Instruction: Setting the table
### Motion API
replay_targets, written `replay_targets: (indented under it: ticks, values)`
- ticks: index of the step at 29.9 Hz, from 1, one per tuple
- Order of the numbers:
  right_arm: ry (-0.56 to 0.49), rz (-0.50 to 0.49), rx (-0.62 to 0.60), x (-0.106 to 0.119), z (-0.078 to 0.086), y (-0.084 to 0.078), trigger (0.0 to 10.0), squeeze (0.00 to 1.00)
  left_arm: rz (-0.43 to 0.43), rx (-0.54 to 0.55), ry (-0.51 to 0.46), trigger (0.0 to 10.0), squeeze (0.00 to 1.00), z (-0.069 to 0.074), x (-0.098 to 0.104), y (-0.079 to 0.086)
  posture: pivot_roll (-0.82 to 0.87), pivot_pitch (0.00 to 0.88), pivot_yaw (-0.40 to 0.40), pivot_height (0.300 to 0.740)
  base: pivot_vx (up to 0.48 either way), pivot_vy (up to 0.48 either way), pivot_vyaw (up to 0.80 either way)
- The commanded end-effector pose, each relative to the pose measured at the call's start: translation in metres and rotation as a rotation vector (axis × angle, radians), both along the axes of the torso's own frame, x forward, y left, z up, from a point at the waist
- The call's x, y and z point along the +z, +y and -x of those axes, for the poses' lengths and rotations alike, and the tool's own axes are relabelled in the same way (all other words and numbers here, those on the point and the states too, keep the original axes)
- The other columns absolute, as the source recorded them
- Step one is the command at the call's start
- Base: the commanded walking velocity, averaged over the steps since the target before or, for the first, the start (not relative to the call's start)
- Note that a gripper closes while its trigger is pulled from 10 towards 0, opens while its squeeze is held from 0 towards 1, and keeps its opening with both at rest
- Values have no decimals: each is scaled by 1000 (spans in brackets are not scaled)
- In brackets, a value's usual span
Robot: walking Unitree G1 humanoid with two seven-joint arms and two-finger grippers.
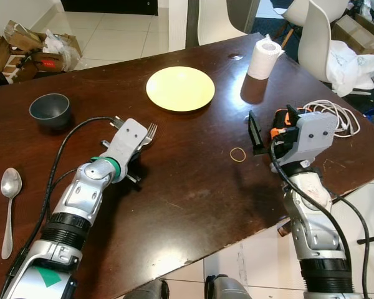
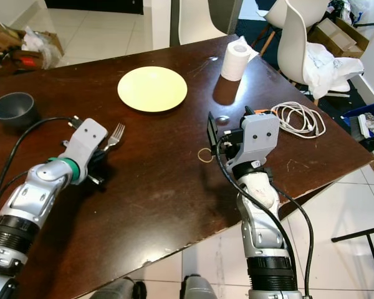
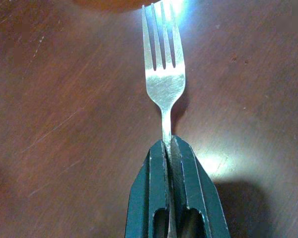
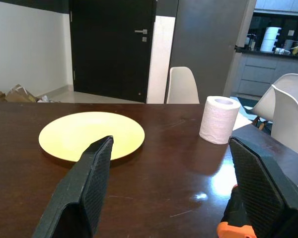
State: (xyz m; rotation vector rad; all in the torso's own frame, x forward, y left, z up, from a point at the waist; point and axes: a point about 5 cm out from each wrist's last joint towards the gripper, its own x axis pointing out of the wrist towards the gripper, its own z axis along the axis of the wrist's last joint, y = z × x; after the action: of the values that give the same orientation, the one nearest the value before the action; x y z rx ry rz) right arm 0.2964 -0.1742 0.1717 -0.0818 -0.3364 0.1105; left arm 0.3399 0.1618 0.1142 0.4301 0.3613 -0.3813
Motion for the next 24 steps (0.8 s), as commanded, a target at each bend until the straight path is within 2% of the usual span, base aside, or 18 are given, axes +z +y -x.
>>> replay_targets:
  ticks: [1, 3, 5, 11, 16, 18, 19, 24]
  values:
    - [17, -10, -7, -3, 2, -1, 10000, 0, 25, 24, -26, 10000, 0, 0, 3, 2, 10, 0, 51, 740, 0, 0, 0]
    - [18, -12, -9, -3, 3, -2, 10000, 0, 102, 45, -107, 10000, 0, -6, 20, 3, 12, 0, 52, 740, 0, 0, 0]
    - [19, -14, -9, -3, 3, -1, 10000, 0, 131, 43, -137, 10000, 0, -8, 27, 3, 13, 0, 52, 740, 0, 0, 0]
    - [20, -21, -7, -4, 3, 1, 10000, 0, 158, 21, -166, 10000, 0, -9, 35, -1, 13, 0, 55, 740, 0, 0, 0]
    - [19, -22, -9, -4, 3, 1, 10000, 0, 148, 22, -177, 10000, 0, -9, 36, -2, 12, 0, 54, 740, 0, 0, 0]
    - [20, -20, -10, -4, 3, 0, 10000, 0, 112, 36, -177, 10000, 0, -9, 32, 0, 12, 0, 52, 740, 0, 0, 0]
    - [21, -20, -11, -4, 3, 0, 10000, 0, 62, 64, -150, 10000, 0, -9, 26, 5, 11, 0, 54, 740, 0, 0, 0]
    - [22, -21, -13, -4, 3, 0, 10000, 0, 32, 92, -116, 10000, 0, -10, 19, 9, 10, 0, 55, 740, 0, 0, 0]
